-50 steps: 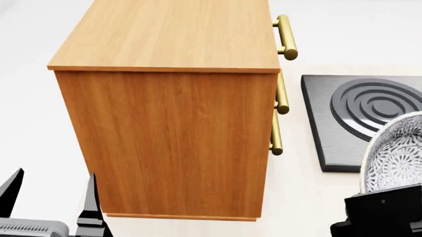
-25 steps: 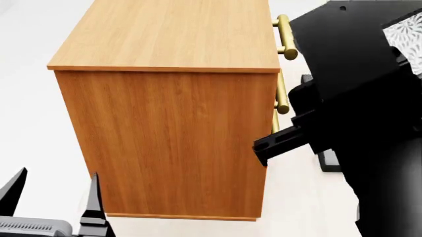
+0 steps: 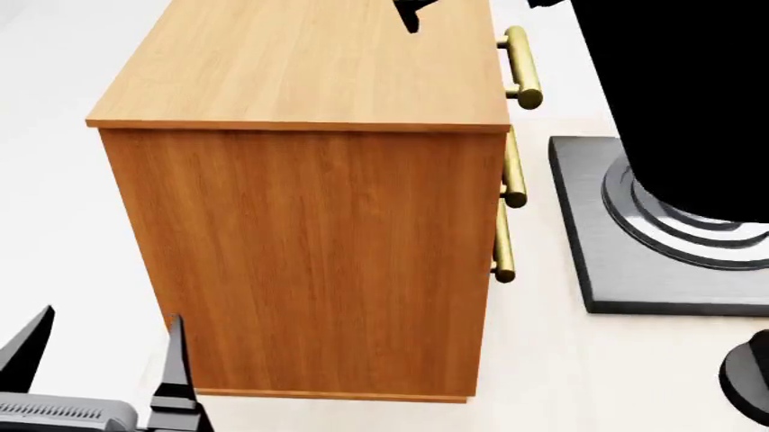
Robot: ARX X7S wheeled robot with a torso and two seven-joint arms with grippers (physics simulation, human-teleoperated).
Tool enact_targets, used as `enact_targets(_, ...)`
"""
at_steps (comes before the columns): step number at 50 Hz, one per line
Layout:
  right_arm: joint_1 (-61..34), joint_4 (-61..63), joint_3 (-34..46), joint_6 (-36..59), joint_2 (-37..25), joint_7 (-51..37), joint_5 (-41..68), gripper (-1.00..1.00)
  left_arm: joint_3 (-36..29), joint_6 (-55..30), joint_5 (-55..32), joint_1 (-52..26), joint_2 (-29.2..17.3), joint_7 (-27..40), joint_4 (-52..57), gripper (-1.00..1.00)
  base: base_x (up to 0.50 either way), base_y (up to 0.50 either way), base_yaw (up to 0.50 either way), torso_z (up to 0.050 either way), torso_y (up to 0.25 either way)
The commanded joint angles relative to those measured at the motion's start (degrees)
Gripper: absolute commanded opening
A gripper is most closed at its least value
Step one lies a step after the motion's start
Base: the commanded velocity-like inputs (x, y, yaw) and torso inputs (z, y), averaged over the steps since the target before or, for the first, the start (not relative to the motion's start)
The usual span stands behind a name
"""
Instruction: Put the bowl on the top of the cabinet.
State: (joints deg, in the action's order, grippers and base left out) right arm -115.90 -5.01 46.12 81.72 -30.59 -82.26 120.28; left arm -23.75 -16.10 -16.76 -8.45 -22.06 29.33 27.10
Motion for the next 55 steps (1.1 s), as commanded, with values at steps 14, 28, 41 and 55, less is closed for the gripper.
enact_targets(14, -8.21, -13.83, 4.34, -2.52, 10.04, 6.95, -10.04, -1.0, -0.34, 0.79, -0.17, -0.19, 0.07, -0.23, -1.97, 1.0, 0.0, 0.0, 0.0, 0.0, 0.001)
enact_targets(28, -6.64, -11.83, 5.7, -4.01, 14.22, 8.15, -11.06, -1.0, -0.23, 1.38, -0.26, 0.18, -0.08, -0.03, -2.42, 1.0, 0.0, 0.0, 0.0, 0.0, 0.0)
enact_targets(41, -1.16, -5.43, 6.86, -7.46, 18.73, 6.13, -9.51, -1.0, 0.28, 1.44, -0.79, 0.81, -0.64, 0.32, -1.6, 1.0, 0.0, 0.0, 0.0, 0.0, 0.001)
enact_targets(55, 1.96, -1.98, 8.09, -9.01, 19.78, 8.29, -12.89, -1.0, 0.84, 1.71, -1.25, 1.23, -1.26, 0.44, -1.37, 1.0, 0.0, 0.0, 0.0, 0.0, 0.001)
